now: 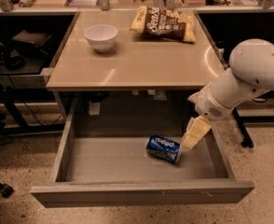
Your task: Pick pepsi can from top drawer and place on counter
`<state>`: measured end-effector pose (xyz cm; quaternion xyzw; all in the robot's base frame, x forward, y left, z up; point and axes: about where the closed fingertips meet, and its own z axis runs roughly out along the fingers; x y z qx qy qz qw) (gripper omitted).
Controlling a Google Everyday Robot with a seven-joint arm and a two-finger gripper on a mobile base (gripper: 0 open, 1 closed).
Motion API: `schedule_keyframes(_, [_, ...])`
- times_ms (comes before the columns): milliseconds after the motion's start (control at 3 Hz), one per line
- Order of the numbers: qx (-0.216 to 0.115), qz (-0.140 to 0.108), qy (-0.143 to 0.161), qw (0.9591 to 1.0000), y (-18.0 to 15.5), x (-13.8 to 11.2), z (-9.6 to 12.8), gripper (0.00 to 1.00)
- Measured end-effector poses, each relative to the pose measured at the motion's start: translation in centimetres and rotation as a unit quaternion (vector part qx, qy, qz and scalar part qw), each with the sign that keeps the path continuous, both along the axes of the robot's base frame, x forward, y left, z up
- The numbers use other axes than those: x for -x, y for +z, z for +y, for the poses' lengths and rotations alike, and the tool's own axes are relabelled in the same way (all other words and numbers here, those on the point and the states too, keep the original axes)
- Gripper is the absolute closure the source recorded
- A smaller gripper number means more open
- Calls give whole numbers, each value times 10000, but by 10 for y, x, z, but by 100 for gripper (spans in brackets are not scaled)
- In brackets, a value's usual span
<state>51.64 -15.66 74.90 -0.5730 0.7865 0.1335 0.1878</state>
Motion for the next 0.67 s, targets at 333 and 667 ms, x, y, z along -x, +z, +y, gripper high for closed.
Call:
schedule_keyframes(333, [4, 69, -63, 10000, -10, -2, 5, 0])
schedule_keyframes(667, [-131, 228, -169, 9995, -44, -12, 31, 0])
